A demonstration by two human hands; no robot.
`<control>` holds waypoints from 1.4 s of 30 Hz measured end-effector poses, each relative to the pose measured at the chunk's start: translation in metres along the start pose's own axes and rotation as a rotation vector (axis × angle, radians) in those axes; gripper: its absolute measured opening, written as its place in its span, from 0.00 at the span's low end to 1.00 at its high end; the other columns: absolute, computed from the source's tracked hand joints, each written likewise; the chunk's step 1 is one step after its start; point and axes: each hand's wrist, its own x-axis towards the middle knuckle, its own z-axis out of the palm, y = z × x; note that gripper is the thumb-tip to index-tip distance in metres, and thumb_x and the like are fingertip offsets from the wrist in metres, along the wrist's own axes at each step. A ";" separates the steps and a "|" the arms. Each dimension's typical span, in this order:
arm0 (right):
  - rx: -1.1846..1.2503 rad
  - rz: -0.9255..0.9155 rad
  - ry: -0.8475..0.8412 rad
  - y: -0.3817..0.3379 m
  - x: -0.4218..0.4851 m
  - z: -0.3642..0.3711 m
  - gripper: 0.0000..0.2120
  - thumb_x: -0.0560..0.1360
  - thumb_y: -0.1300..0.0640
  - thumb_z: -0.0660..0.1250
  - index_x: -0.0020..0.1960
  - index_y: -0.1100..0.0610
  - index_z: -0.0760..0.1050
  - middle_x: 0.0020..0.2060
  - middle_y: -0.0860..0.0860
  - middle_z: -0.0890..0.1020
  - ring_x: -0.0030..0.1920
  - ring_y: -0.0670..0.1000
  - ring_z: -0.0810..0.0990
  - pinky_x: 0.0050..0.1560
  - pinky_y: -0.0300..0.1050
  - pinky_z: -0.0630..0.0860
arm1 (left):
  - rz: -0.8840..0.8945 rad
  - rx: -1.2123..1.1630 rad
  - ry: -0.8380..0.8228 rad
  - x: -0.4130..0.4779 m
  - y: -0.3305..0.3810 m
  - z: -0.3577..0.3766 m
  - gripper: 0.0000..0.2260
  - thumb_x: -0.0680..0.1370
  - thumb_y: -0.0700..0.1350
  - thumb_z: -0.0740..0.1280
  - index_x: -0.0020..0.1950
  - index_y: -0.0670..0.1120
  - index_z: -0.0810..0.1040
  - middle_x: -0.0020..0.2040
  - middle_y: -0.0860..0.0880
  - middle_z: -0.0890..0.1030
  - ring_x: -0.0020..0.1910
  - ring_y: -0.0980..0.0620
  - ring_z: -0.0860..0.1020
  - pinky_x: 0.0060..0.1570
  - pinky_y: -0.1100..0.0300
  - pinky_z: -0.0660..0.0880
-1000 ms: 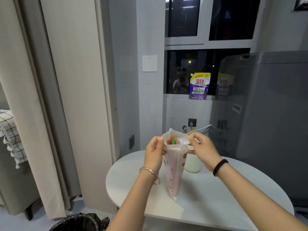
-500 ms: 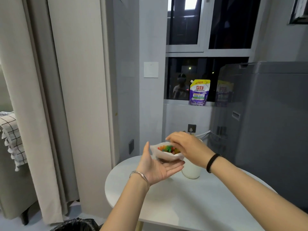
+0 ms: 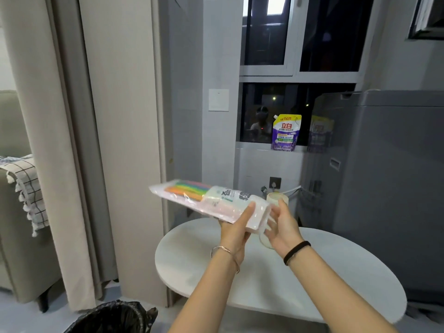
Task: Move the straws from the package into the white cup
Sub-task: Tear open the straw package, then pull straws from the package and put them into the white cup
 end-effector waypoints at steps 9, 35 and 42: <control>0.451 0.149 -0.083 0.006 -0.024 -0.005 0.24 0.81 0.48 0.48 0.71 0.60 0.65 0.64 0.60 0.74 0.63 0.59 0.72 0.67 0.51 0.66 | 0.389 0.582 -0.053 -0.017 -0.009 0.007 0.37 0.66 0.39 0.79 0.71 0.46 0.66 0.63 0.47 0.77 0.63 0.50 0.77 0.56 0.58 0.79; -0.699 -0.483 -0.083 -0.010 0.058 -0.035 0.09 0.77 0.59 0.63 0.40 0.62 0.72 0.28 0.48 0.74 0.26 0.37 0.73 0.29 0.27 0.67 | -0.170 -0.475 0.219 0.060 -0.041 -0.012 0.15 0.77 0.47 0.68 0.62 0.46 0.73 0.45 0.43 0.85 0.38 0.47 0.85 0.28 0.56 0.81; -0.449 -0.436 0.087 -0.020 0.088 -0.048 0.10 0.74 0.51 0.68 0.40 0.57 0.75 0.24 0.48 0.69 0.25 0.46 0.65 0.29 0.38 0.64 | -0.140 -0.482 0.220 0.089 -0.046 -0.014 0.13 0.79 0.45 0.66 0.63 0.47 0.72 0.47 0.44 0.82 0.33 0.50 0.84 0.25 0.58 0.80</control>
